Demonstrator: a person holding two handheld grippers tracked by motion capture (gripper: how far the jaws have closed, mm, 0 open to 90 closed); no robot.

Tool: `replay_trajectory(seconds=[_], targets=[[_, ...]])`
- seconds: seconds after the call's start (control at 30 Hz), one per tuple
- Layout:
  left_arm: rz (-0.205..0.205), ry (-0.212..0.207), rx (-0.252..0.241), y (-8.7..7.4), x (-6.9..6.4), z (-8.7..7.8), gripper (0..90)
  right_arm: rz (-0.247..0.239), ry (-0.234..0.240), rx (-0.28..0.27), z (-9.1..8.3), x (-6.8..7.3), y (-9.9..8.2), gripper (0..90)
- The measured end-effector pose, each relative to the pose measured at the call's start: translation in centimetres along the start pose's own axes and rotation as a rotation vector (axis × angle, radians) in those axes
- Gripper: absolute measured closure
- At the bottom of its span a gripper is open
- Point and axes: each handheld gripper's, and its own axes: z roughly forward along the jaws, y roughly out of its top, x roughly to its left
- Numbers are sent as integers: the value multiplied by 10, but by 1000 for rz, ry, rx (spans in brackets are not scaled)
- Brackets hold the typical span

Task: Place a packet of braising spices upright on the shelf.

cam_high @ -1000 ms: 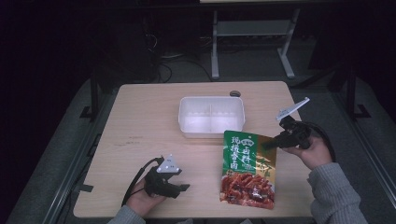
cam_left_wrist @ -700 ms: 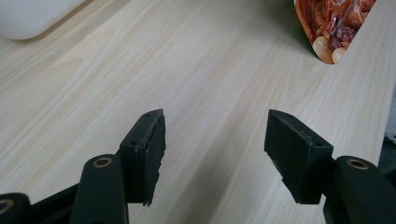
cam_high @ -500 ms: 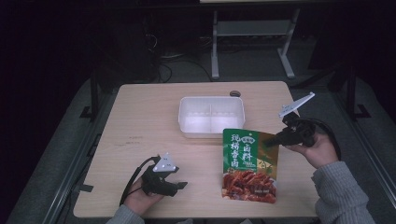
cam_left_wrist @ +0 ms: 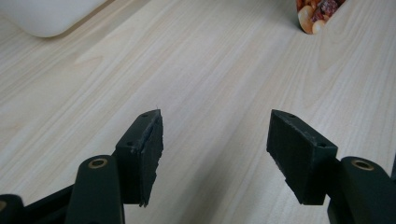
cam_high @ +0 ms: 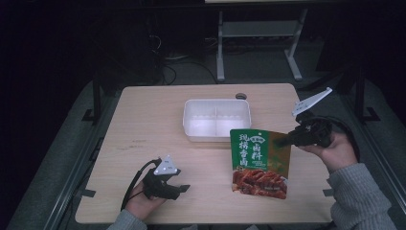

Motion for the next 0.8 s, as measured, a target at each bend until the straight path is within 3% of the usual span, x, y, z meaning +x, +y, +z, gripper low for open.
replay_trajectory(seconds=[0.8], targets=[[-28, 20, -1, -5, 10, -5, 347, -31, -41, 21, -36, 17, 25, 900]])
